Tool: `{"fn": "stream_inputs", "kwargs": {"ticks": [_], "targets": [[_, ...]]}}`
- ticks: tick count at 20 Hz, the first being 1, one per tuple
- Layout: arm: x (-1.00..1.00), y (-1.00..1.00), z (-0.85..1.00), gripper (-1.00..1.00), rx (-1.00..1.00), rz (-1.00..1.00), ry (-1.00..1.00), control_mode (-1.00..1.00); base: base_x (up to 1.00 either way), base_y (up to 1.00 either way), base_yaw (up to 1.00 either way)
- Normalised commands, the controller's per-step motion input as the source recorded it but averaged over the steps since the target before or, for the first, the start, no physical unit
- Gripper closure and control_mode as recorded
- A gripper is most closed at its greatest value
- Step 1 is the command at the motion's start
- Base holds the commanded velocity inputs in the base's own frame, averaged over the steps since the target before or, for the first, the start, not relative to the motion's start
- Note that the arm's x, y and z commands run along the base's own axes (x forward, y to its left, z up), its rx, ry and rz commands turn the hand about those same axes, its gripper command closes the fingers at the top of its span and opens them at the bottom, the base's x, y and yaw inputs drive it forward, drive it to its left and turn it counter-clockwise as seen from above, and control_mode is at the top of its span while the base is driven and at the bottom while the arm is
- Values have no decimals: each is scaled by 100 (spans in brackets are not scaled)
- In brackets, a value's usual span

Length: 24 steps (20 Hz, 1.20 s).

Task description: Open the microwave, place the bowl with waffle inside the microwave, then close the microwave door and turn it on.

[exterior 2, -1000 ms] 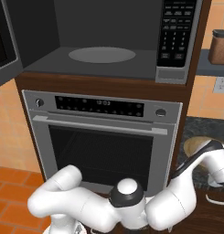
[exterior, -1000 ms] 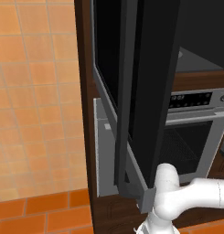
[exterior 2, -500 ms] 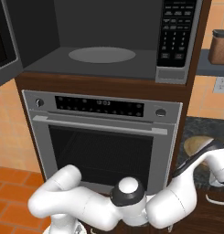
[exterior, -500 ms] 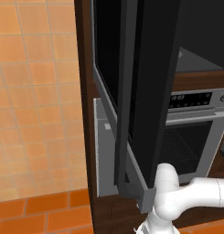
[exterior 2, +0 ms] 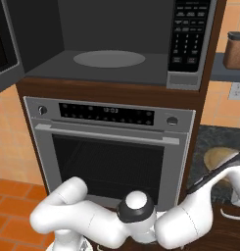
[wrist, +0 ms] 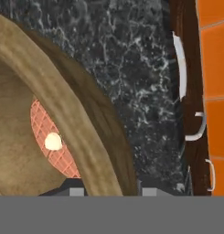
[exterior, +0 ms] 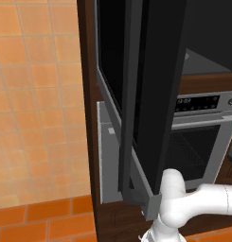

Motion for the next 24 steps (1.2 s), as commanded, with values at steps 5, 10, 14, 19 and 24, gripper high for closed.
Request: {"fn": "stream_inputs", "kwargs": {"ticks": [5,10,14,19,24], "targets": [[-94,-48,54,100,0,-12,-8,-100,0,0,0],[-87,-13,75,100,0,-6,-13,-100,0,0,0],[-73,13,96,100,0,-1,-16,-100,0,0,0],[-78,29,83,100,-1,0,-4,-100,0,0,0],[-51,92,61,100,-6,1,-3,-100,0,0,0]]}}
